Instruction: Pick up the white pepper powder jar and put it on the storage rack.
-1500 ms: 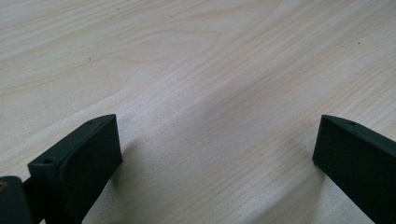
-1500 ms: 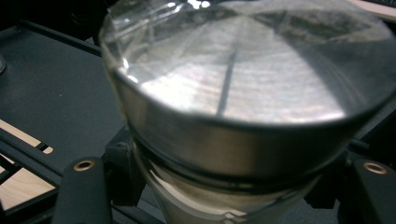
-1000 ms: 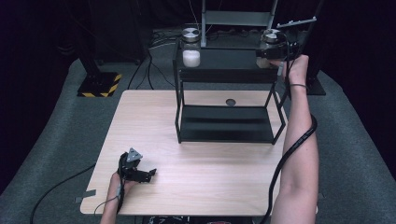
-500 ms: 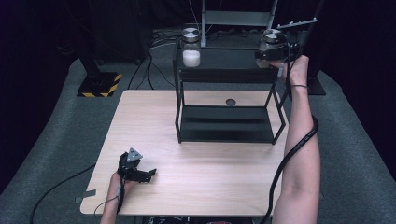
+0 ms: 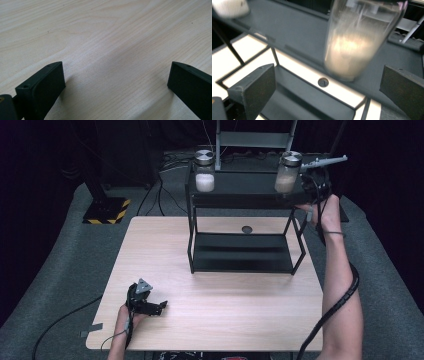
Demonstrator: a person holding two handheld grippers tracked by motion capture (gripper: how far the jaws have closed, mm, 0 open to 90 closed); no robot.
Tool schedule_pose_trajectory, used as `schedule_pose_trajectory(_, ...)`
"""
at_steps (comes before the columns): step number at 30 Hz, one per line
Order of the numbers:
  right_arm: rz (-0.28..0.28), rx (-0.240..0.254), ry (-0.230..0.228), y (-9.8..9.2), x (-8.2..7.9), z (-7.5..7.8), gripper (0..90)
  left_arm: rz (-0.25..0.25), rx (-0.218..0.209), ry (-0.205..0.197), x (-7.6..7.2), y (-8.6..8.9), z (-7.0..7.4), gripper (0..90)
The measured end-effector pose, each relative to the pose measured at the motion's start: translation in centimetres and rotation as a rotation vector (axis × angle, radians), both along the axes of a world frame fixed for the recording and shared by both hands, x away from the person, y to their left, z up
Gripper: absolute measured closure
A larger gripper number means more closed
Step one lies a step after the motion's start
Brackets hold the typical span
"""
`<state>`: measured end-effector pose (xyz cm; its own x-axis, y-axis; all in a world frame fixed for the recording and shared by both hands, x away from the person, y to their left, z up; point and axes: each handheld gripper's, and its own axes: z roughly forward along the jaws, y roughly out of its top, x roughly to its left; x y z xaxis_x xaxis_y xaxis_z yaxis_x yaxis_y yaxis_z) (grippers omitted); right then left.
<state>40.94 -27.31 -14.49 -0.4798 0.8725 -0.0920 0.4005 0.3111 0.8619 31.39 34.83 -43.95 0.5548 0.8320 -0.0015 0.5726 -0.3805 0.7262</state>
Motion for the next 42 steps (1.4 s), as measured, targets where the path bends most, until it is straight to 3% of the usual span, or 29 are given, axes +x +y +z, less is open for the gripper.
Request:
schedule_pose_trajectory(6, 0.012, -0.060, 0.010, -0.3, -3.1, -3.5, 0.0, 0.000, 0.000, 0.000, 0.0, 0.0, 0.0, 0.4)
schedule_pose_trajectory(11, 0.030, -0.073, 0.021, -0.8, -5.8, -8.0, 0.0, 0.000, 0.001, 0.000, 0.0, 0.0, 0.0, 0.4)
schedule_pose_trajectory(15, 0.065, -0.082, 0.064, -1.2, -7.3, -12.1, 0.0, -0.001, 0.000, 0.000, 0.0, 0.0, 0.0, 0.4)
schedule_pose_trajectory(20, 0.085, -0.056, 0.112, -1.6, -9.3, -17.7, 0.0, -0.001, 0.001, -0.001, 0.0, 0.0, 0.0, 0.4)
schedule_pose_trajectory(24, 0.104, -0.069, 0.150, -0.9, -10.5, -21.9, 0.0, 0.000, 0.001, -0.001, 0.0, 0.0, 0.0, 0.4)
schedule_pose_trajectory(29, 0.117, -0.024, 0.187, -0.7, -12.0, -26.3, 0.0, -0.001, 0.000, 0.000, 0.0, 0.0, 0.0, 0.4)
schedule_pose_trajectory(34, 0.122, -0.017, 0.194, -0.2, -13.2, -28.8, 0.0, -0.001, 0.001, -0.001, 0.0, 0.0, 0.0, 0.4)
schedule_pose_trajectory(42, 0.124, 0.007, 0.183, -0.7, -13.8, -29.5, 0.0, 0.001, 0.001, -0.002, 0.0, 0.0, 0.0, 0.4)
